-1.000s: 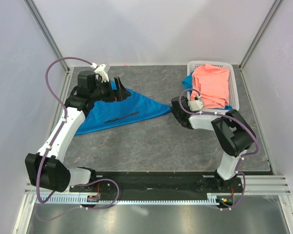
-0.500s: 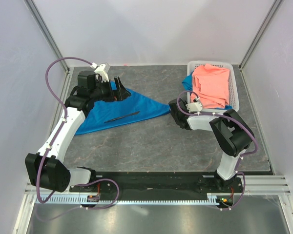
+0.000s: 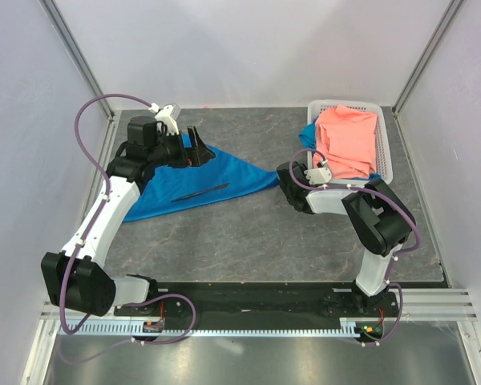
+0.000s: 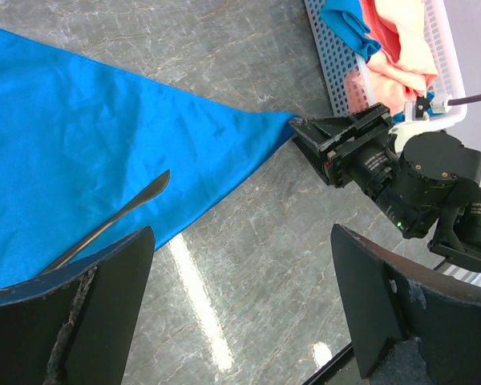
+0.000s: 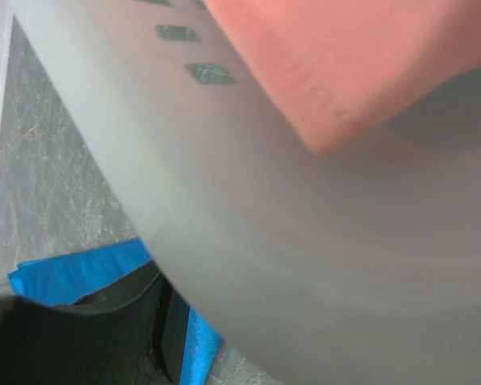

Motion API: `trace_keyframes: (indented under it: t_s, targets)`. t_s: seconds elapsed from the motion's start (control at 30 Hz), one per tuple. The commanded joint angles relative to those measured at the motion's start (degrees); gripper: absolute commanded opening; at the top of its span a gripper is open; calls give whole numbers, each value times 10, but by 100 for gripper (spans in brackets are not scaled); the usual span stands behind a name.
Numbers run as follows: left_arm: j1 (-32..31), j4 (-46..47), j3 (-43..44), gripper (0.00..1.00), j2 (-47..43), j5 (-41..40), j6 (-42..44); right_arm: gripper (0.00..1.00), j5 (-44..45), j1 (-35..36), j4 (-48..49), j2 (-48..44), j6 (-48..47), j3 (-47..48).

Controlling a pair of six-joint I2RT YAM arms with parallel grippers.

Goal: Fold the napkin, place the utensils inside, and roll it up
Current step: Fold the napkin

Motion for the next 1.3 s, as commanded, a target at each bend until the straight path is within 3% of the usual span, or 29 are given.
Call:
trace_keyframes:
  t_s: [0.0,0.4,0.8,1.27]
  targets:
    - [2,19,-1,98,-10,11,-12,52,-19,1,29,20,19,-5]
    - [2,20,-1,98,-8,17,-13,52,-21,1,76,2,26,-40]
    - [2,21,-3,98,-7,21,-14,54,-33,2,41,27,46,-29]
    - [2,21,-2,98,-6,22,-16,32,-41,2,-10,51,61,0]
